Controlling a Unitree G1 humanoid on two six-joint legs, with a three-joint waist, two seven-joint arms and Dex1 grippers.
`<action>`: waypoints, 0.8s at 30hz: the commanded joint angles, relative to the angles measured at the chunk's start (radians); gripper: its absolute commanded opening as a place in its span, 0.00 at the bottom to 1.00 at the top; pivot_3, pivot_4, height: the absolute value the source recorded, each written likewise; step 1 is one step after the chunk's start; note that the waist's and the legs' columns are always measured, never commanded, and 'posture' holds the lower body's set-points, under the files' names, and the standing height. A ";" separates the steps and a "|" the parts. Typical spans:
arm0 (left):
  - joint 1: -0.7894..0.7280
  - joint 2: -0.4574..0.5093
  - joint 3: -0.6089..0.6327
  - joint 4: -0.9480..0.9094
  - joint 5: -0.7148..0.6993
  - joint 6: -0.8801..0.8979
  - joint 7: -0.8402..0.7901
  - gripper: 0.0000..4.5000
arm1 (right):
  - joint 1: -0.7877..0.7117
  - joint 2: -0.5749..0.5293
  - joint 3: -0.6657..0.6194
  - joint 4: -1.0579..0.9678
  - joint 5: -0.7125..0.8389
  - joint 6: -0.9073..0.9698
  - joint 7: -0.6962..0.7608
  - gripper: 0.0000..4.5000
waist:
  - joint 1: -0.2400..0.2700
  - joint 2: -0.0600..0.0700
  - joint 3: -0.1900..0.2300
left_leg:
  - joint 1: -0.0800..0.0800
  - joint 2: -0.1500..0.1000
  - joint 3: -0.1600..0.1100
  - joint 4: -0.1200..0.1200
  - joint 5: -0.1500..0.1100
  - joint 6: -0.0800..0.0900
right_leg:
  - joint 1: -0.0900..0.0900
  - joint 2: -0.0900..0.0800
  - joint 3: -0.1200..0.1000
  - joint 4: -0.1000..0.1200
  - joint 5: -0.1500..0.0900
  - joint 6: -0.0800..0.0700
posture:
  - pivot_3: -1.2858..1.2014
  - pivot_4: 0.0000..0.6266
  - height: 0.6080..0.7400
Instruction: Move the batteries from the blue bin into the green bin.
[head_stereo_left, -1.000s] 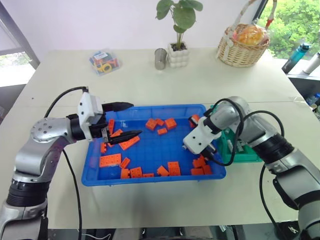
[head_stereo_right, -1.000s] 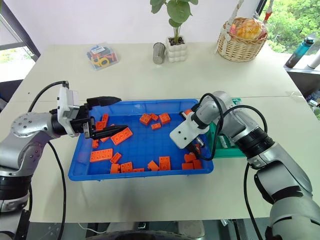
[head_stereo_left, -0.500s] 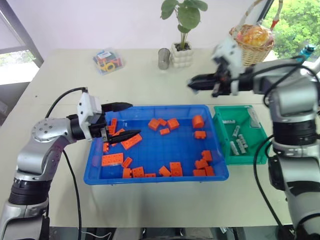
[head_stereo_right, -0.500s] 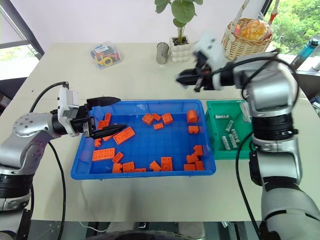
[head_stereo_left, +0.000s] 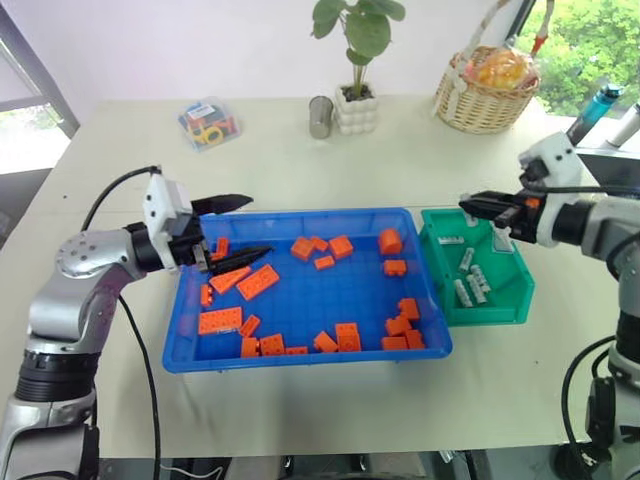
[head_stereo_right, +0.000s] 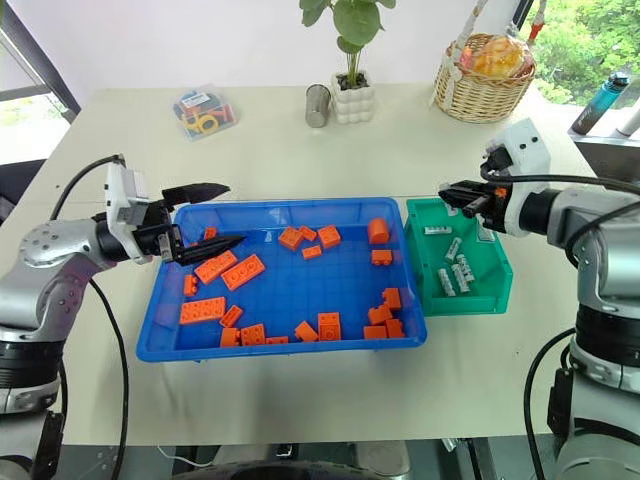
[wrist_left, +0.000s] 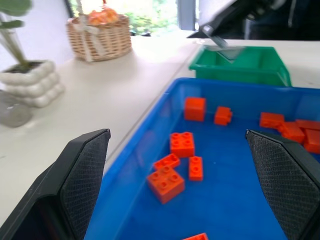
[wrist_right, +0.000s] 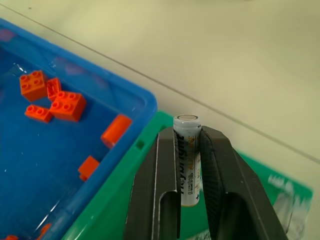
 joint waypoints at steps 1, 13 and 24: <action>-0.016 0.012 0.040 -0.023 -0.021 0.011 0.010 1.00 | 0.041 -0.020 -0.025 -0.027 -0.002 -0.063 -0.052 0.51 | 0.001 0.000 0.000 | 0.000 0.000 0.000 0.000 0.000 0.000 | 0.000 0.000 0.000 0.000 0.000 0.000 | 0.52 0.24 0.98; 0.053 0.077 0.144 -0.092 -0.084 0.092 0.023 1.00 | 0.110 -0.152 -0.124 0.082 0.210 -0.377 0.271 0.94 | 0.000 0.000 0.000 | 0.000 0.000 0.000 0.000 0.000 0.000 | 0.001 0.000 0.000 0.000 0.000 0.000 | 0.52 0.24 0.98; 0.200 0.242 0.367 -0.100 -0.153 0.165 -0.057 1.00 | 0.245 -0.359 -0.054 0.335 0.209 -0.585 0.588 0.94 | 0.001 0.000 0.000 | 0.001 0.001 0.000 0.000 0.000 0.000 | 0.002 0.000 0.000 -0.002 0.000 0.000 | 0.52 0.24 0.98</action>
